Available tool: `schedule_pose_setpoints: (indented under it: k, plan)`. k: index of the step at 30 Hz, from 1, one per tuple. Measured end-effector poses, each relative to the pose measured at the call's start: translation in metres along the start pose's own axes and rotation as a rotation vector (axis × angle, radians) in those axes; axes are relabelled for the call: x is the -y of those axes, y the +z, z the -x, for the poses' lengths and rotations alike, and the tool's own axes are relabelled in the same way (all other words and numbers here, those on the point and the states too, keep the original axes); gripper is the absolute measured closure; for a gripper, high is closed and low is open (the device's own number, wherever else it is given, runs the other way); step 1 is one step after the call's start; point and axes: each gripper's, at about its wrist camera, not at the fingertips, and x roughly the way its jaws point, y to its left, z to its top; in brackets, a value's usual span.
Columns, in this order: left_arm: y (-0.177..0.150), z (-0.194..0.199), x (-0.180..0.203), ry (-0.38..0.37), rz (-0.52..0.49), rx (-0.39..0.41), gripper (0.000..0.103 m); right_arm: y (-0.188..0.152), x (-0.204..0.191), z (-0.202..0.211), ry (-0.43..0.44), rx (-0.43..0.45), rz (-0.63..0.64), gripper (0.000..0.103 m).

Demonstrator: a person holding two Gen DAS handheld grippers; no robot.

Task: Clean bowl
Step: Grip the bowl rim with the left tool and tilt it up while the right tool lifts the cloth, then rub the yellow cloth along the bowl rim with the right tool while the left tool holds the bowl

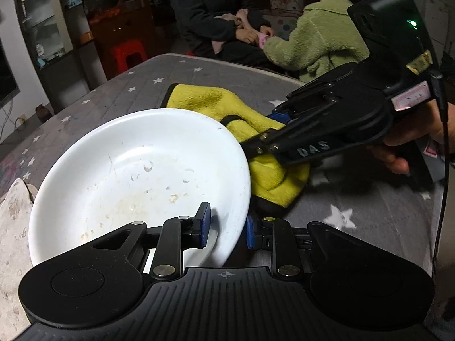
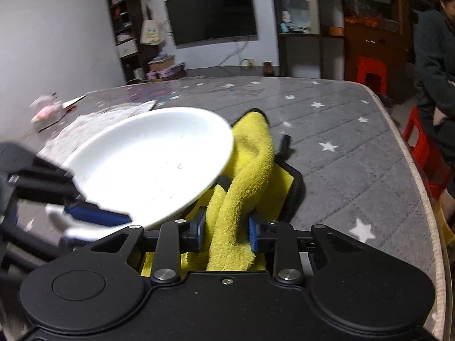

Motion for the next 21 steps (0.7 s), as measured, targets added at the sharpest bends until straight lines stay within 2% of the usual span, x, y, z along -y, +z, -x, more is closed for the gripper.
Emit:
schedule_pose_setpoints:
  k: [5, 13, 21]
  plan:
    - [-0.001, 0.004, -0.005, -0.033, -0.022, -0.009, 0.078, 0.001, -0.009, 0.001, 0.037, 0.003, 0.083, 0.073]
    - [0.0, 0.009, -0.007, -0.059, -0.02, -0.015, 0.077, 0.016, 0.004, -0.015, 0.089, 0.023, 0.15, 0.073]
    - [0.0, 0.011, -0.006, -0.072, -0.025, -0.029, 0.076, 0.029, 0.019, -0.025, 0.09, 0.03, 0.183, 0.073]
